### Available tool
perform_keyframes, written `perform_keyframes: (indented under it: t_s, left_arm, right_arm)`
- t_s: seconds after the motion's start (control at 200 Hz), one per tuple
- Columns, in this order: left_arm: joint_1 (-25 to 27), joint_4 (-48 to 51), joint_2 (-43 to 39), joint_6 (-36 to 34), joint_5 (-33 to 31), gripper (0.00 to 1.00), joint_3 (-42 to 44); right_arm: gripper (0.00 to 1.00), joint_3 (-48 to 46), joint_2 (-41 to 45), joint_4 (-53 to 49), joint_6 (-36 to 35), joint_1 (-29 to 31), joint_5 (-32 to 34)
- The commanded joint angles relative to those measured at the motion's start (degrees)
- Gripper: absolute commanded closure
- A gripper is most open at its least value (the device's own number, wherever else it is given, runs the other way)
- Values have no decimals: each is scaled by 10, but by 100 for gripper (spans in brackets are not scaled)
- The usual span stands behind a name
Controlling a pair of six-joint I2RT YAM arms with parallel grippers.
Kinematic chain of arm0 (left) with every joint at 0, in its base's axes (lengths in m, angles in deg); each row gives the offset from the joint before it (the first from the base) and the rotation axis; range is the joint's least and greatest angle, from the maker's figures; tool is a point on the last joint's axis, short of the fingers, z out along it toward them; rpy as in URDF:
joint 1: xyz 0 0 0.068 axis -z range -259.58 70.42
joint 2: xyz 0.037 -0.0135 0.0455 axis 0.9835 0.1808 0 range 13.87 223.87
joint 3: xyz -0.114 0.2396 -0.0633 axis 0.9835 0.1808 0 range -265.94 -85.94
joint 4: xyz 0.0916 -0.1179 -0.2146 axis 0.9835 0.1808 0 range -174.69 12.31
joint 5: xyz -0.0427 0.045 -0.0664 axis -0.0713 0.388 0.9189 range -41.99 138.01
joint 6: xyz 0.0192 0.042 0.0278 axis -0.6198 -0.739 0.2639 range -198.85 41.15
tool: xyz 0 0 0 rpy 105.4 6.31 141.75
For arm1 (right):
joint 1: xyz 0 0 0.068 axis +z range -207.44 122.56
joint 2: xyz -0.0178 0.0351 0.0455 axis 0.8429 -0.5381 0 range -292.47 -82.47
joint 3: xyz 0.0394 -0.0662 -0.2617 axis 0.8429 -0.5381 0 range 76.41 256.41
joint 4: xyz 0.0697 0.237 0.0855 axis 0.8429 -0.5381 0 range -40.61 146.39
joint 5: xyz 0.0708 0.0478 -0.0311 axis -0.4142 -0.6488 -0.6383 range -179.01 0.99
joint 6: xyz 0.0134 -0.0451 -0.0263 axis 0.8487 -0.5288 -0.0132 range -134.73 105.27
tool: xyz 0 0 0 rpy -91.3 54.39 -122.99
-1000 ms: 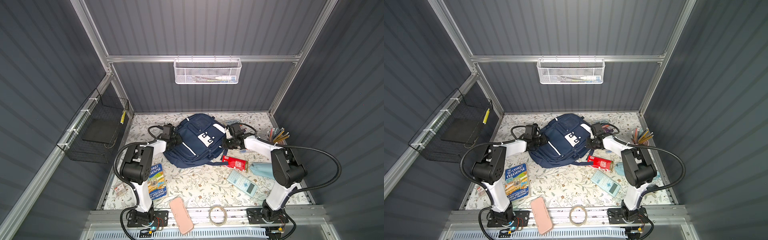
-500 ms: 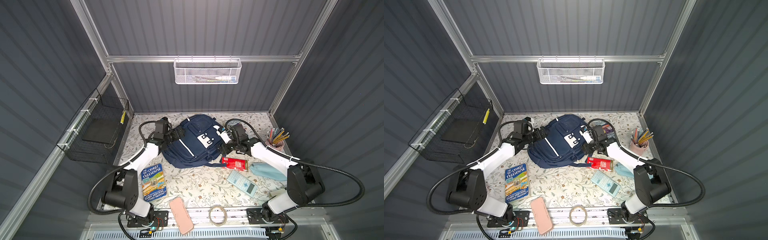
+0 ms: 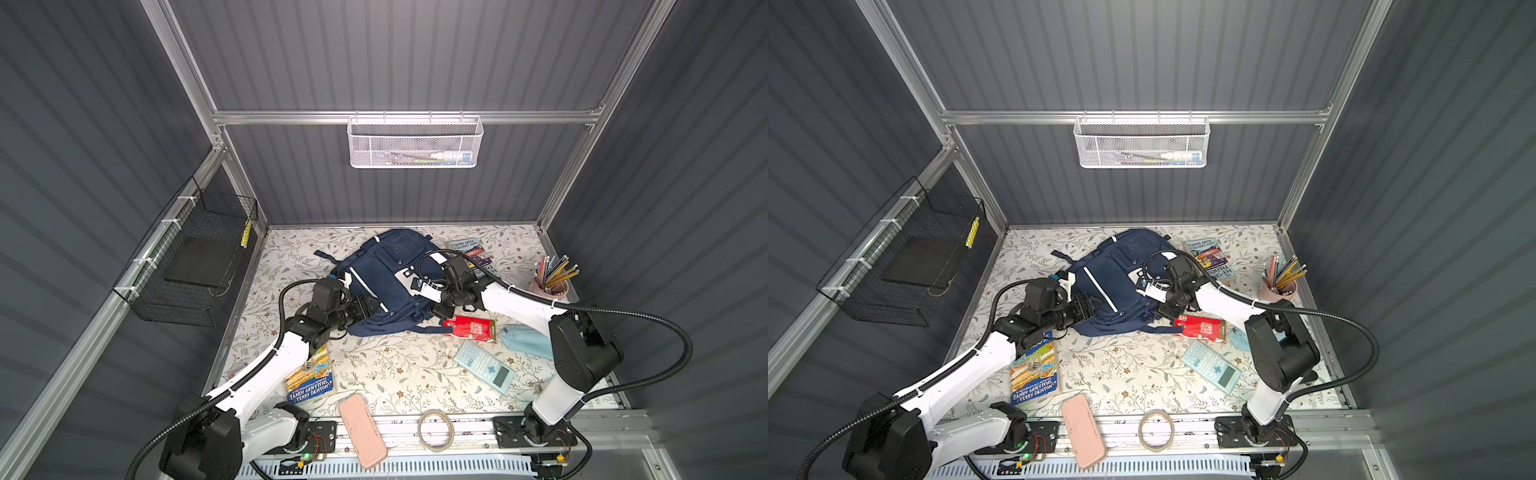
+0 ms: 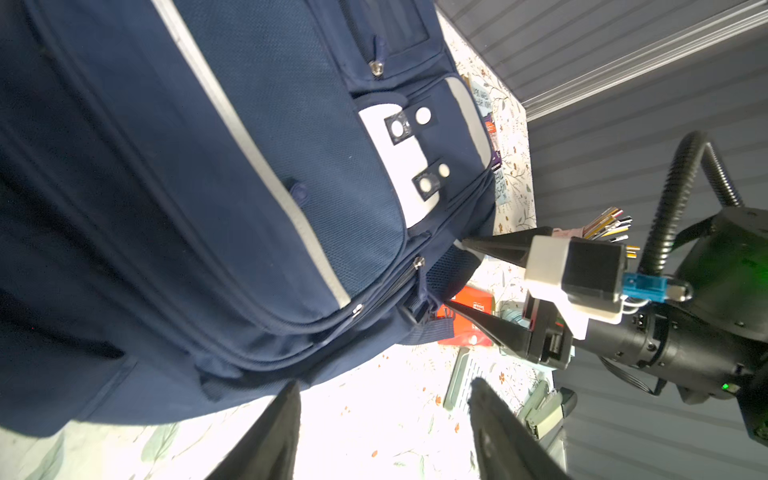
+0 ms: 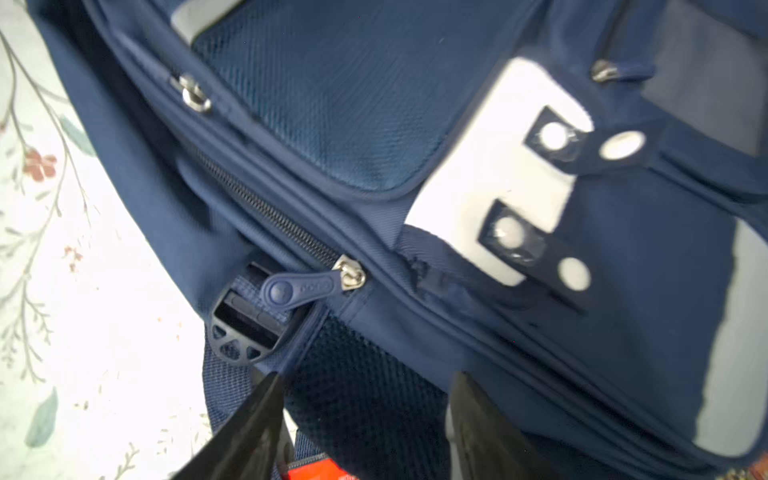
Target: Pack the student bag
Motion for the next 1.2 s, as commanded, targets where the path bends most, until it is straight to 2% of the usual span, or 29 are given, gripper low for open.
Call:
perform_keyframes:
  t_s: [0.0, 0.135, 0.38, 0.455, 0.53, 0.655, 0.705, 0.825, 0.941, 0.991, 1.011, 1.081, 1.196]
  left_arm:
    - [0, -10, -9, 19, -1, 39, 14]
    - [0, -20, -3, 25, 17, 41, 11]
    - [1, -34, -3, 31, 24, 42, 18]
    - [1, -38, -4, 31, 21, 42, 23]
    - [0, -40, -4, 31, 22, 44, 23]
    - [1, -40, -2, 26, 27, 44, 19]
    - [1, -36, -4, 22, 27, 45, 18]
    - [1, -36, -15, 15, 25, 53, 19]
    - [21, -24, -28, -2, 3, 54, 8]
    - [47, -28, -35, -8, -23, 55, 8]
    - [59, -30, -38, -12, -35, 56, 8]
    - [107, -48, -38, -16, -72, 56, 13]
    - [173, -130, -19, -10, -111, 60, 45]
  right_arm:
    - [37, 5, -18, -32, -47, 3, 7]
    - [41, -6, -14, -32, -49, 3, -6]
    - [40, -23, -32, 3, -69, 9, 16]
    - [43, -32, -44, 13, -87, 12, 21]
    - [55, -35, -56, 14, -98, 12, 25]
    - [90, -35, -52, 31, -92, 12, 20]
    - [100, -39, -37, 45, -81, 12, 11]
    - [100, -20, 3, 31, -45, 11, -37]
    - [100, 40, 7, -29, -16, 10, -73]
    - [100, 59, 3, -46, -6, 7, -73]
    - [100, 64, 2, -53, -3, 6, -96]
    - [100, 89, -3, -69, 19, 1, -116]
    - [100, 112, -7, -84, 46, -5, -138]
